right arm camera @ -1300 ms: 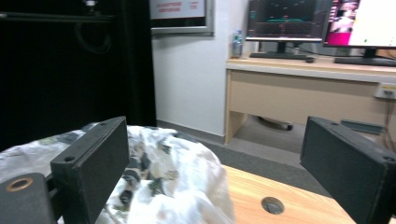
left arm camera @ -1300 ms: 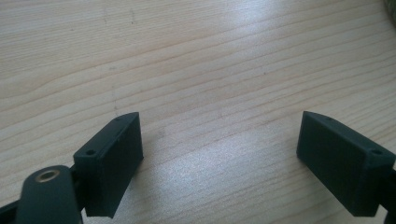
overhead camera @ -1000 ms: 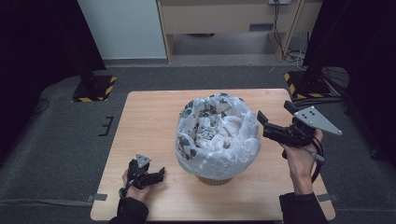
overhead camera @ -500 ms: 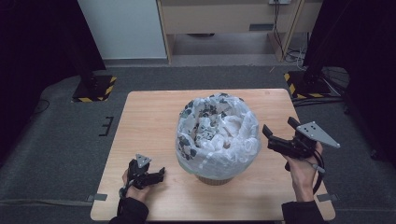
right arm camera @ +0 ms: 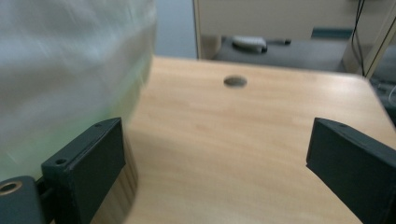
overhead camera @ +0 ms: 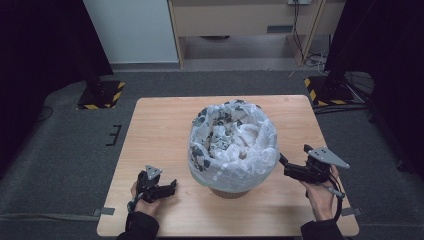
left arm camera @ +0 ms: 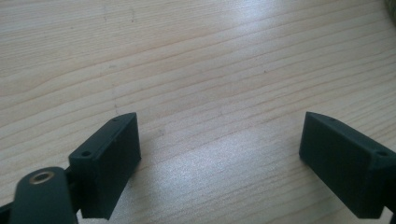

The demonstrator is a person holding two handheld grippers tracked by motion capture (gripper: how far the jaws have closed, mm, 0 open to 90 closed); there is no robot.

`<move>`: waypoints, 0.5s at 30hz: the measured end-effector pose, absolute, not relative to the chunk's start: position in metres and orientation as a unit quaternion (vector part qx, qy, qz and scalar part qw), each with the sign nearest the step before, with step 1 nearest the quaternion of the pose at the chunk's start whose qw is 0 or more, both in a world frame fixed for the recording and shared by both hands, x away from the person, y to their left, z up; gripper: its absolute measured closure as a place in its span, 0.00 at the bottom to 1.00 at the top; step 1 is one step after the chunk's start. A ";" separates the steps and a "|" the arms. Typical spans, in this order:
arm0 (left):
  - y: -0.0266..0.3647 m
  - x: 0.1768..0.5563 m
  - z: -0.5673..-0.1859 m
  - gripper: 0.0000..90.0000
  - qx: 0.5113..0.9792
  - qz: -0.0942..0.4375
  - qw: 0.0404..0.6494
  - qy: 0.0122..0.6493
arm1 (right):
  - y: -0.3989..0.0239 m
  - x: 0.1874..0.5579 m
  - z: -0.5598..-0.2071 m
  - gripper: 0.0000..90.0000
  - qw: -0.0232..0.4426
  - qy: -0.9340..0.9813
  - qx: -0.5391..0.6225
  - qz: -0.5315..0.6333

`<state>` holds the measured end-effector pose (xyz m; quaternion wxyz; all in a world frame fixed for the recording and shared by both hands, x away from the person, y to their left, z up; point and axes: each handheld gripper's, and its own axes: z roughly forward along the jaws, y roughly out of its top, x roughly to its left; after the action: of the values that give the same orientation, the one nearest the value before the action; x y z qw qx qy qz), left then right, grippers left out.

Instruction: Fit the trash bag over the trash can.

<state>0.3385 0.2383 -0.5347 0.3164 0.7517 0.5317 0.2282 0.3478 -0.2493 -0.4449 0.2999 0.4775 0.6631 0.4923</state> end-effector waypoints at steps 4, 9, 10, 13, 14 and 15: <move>0.239 0.338 -0.535 0.12 0.753 0.227 0.316 0.531 | -0.253 0.348 -0.462 0.05 0.289 0.681 0.484 0.468; 0.241 0.336 -0.534 0.12 0.756 0.223 0.317 0.527 | -0.265 0.345 -0.482 0.06 0.281 0.700 0.493 0.434; 0.242 0.336 -0.534 0.12 0.756 0.222 0.316 0.528 | -0.268 0.345 -0.486 0.06 0.279 0.702 0.497 0.427; 0.245 0.334 -0.533 0.12 0.754 0.223 0.315 0.531 | -0.280 0.344 -0.501 0.06 0.268 0.707 0.514 0.405; 0.245 0.334 -0.533 0.12 0.754 0.223 0.315 0.531 | -0.280 0.344 -0.501 0.06 0.268 0.707 0.514 0.405; 0.247 0.334 -0.532 0.12 0.754 0.223 0.316 0.530 | -0.283 0.344 -0.505 0.06 0.264 0.709 0.518 0.399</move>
<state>0.3337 0.2467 -0.5324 0.3164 0.7543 0.5303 0.2229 0.3439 -0.2834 -0.5049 0.2638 0.5183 0.7087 0.3995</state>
